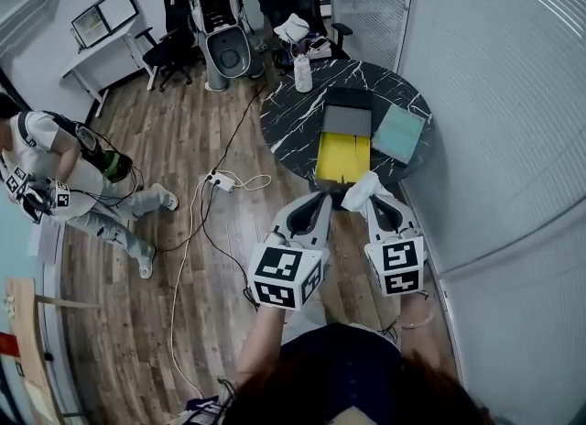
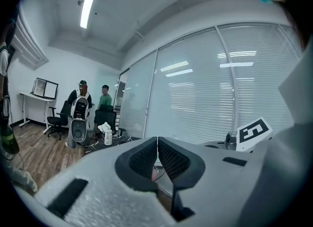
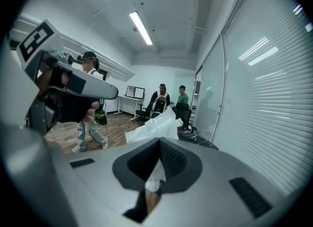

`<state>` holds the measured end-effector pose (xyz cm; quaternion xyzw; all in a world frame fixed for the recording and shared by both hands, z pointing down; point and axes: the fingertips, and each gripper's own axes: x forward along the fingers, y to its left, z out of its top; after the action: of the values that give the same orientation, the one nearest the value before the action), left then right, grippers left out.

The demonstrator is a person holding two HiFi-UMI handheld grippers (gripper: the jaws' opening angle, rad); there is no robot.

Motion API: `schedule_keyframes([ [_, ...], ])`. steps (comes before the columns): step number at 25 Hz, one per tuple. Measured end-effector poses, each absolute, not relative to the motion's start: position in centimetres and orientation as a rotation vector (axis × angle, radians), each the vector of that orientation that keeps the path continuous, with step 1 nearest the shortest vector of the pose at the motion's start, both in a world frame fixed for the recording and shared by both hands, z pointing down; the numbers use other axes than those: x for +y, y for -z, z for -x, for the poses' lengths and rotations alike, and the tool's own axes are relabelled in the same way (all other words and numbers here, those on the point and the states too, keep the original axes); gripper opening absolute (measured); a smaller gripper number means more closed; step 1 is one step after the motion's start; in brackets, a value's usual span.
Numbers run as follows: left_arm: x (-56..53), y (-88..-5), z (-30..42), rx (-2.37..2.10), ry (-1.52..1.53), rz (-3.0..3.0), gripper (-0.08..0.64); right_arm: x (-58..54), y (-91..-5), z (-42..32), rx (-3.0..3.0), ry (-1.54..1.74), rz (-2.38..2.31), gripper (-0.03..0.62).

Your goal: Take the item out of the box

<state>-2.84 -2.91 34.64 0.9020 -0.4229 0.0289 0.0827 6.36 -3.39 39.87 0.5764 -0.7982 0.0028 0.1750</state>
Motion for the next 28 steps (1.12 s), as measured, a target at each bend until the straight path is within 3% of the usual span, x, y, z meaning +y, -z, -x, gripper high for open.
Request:
schedule_keyframes([
  [28, 3.5, -34.7, -0.1, -1.324, -0.159, -2.676, 0.028, 4.0, -37.4, -8.6, -2.352, 0.055, -1.582, 0.023],
])
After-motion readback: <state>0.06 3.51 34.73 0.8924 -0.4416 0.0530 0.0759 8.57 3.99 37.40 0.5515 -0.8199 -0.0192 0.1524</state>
